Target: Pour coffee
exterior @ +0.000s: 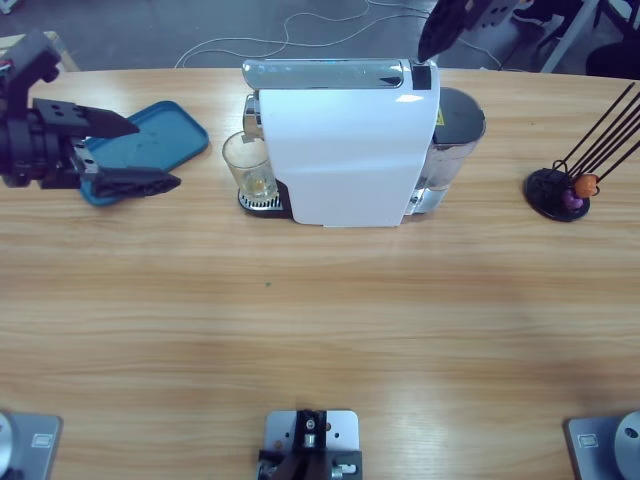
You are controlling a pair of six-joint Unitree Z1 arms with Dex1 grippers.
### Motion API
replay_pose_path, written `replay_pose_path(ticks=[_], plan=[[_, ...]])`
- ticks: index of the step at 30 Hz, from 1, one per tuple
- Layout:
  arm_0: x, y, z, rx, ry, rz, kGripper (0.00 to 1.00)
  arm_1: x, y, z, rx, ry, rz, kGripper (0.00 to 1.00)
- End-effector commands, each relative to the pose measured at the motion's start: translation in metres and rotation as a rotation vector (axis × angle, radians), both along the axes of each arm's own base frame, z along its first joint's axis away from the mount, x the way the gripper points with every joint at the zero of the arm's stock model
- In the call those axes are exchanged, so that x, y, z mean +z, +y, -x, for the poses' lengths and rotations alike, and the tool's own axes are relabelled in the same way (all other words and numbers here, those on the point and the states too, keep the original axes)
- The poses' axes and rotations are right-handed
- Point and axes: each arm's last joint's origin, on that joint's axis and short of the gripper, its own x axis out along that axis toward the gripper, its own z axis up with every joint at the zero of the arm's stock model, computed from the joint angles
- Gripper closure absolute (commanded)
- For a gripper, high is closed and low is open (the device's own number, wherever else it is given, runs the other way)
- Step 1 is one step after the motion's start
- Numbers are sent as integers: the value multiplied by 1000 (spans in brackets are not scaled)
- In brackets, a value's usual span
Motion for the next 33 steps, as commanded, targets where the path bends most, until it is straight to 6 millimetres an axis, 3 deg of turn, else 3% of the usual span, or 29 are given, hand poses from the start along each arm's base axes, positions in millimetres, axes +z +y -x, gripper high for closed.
replay_pose_path(ticks=[1,16,18,20,21,22,23,33], plan=[[-17,-2,-1,11,47,-40,0,-32,12,-15,14,59,40,1000],[-20,-3,-2,11,53,-44,0,-45,14,-18,7,82,79,1000],[-19,-3,-2,12,52,-44,0,-31,10,-12,7,52,61,1000],[-18,-3,-2,12,47,-41,0,1,3,-1,32,-20,2,1000],[-17,-3,-3,12,44,-39,0,19,-1,6,42,-61,-29,669],[-16,-3,-3,12,42,-38,0,32,-6,13,43,-89,-50,89],[-15,-3,-3,12,40,-36,0,40,-9,20,46,-104,-60,0],[-11,-7,-10,21,25,-35,9,14,-3,22,-8,-23,4,0]])
